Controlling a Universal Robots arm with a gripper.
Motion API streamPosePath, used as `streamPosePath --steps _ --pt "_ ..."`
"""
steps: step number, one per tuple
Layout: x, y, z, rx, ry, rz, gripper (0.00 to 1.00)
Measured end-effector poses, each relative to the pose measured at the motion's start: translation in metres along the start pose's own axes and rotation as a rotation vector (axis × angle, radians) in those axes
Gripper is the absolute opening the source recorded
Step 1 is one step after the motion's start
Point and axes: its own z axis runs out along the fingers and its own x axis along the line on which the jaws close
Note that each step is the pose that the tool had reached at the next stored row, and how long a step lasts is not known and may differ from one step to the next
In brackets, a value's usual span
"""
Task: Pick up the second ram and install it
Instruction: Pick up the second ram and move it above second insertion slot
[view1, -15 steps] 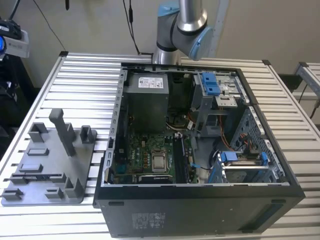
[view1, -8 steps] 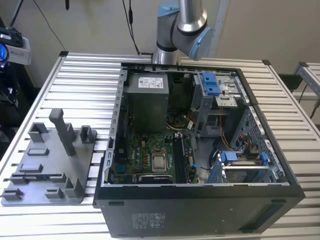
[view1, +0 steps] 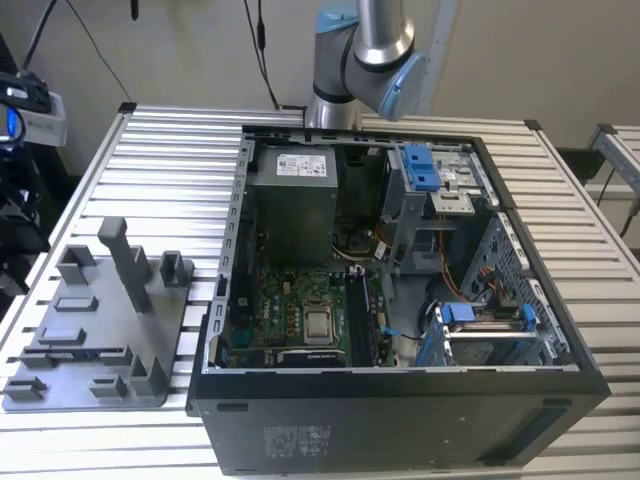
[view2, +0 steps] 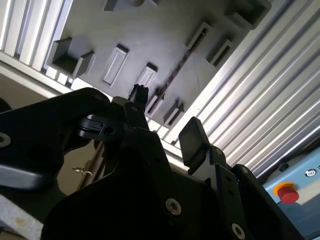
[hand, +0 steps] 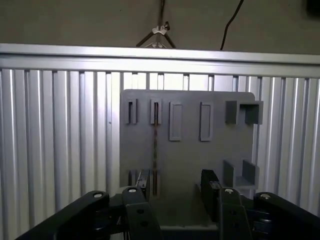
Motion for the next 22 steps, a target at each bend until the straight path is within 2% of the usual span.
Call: streamPosePath --steps 14,22 --pt "0.0033 -0.0006 0.0239 -0.0018 0.0007 -0.027 0.54" --pt "0.0043 -0.0009 0.0373 -0.0019 0.0007 -0.03 0.54"
